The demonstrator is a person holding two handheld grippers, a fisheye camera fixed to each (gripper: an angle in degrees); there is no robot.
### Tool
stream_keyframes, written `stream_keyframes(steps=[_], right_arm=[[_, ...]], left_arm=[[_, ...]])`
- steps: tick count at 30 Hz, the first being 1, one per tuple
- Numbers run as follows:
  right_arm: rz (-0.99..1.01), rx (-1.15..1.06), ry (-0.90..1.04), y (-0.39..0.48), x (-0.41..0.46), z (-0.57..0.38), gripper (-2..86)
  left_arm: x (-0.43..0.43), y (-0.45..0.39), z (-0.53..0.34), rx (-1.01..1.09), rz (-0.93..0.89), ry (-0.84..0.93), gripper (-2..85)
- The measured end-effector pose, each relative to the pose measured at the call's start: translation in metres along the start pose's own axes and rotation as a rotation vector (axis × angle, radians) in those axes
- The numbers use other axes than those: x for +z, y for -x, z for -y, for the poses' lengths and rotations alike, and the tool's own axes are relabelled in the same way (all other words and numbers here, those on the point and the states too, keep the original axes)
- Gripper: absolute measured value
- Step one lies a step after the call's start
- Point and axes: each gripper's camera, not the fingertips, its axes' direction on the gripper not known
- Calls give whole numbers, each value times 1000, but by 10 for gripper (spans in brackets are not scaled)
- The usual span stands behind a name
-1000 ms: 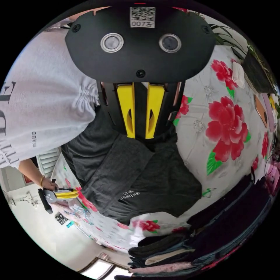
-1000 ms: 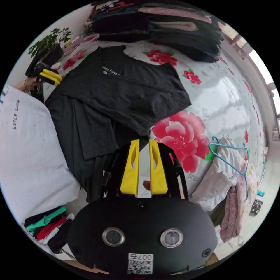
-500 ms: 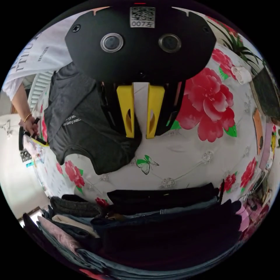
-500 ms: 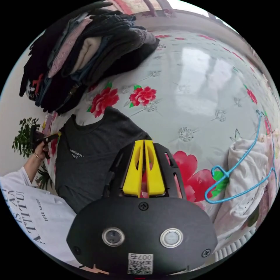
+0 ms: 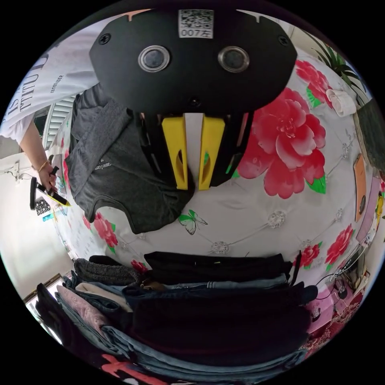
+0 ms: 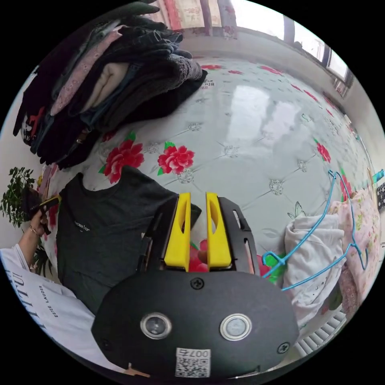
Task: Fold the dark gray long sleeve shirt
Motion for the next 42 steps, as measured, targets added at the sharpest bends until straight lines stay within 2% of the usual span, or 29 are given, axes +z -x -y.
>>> stream_keyframes(steps=[5,7,12,17,24,27,31,37,40,42], right_arm=[[146,-275,-8,76,-29,-34,38],[259,-360,35,115,-27,-62,41],[341,-495,186,186,1,-115,45],[324,-382,200,185,-8,-155,47],[141,25,170,87,-56,-258,57],[104,92,220,59,-65,-304,63],[83,3,318,56,-60,-341,70],[62,-158,430,82,-22,-358,50],[42,-169,424,83,-13,-359,15],[97,-159,382,75,-24,-354,6]], left_arm=[[-25,0,-27,-15,29,-54,54],[-35,-6,-43,-2,19,-72,54],[-41,-31,-98,73,-1,-39,55],[-45,-30,-176,67,-39,16,60],[-69,-8,-283,-29,5,58,64],[-74,-5,-331,-110,12,54,79],[-62,-20,-380,-211,-56,67,103],[-16,-67,-377,-60,32,200,103],[5,-77,-364,-10,77,283,28],[2,-84,-356,55,65,278,2]])
